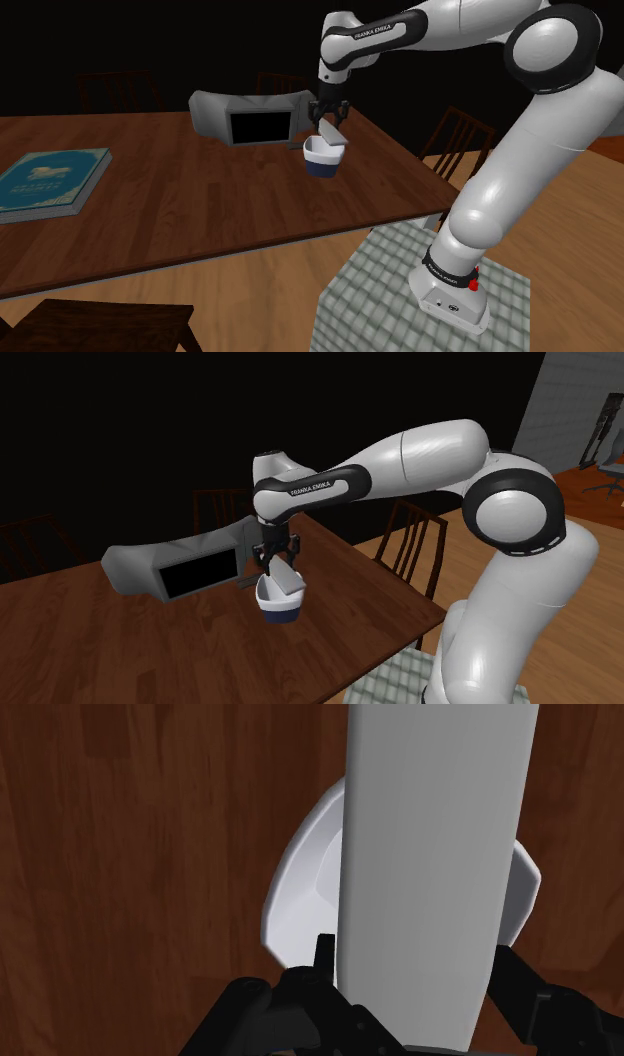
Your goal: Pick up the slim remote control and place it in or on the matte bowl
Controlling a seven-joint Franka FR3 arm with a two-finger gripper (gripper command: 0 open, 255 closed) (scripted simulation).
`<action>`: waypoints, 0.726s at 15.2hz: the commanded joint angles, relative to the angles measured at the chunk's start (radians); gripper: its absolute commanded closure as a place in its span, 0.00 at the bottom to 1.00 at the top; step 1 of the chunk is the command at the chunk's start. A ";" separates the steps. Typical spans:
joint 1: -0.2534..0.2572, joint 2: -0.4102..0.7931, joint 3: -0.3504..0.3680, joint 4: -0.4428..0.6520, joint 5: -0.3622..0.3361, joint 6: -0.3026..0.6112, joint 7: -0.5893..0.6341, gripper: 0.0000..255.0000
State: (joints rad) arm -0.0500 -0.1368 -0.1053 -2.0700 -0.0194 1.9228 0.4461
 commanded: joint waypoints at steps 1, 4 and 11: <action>0.000 0.007 -0.001 -0.016 0.001 0.024 0.000 1.00; 0.000 0.017 -0.001 -0.047 0.001 0.065 -0.001 1.00; -0.001 0.036 -0.002 -0.091 0.003 0.128 -0.002 1.00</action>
State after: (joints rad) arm -0.0507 -0.1011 -0.1073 -2.1588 -0.0165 2.0471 0.4442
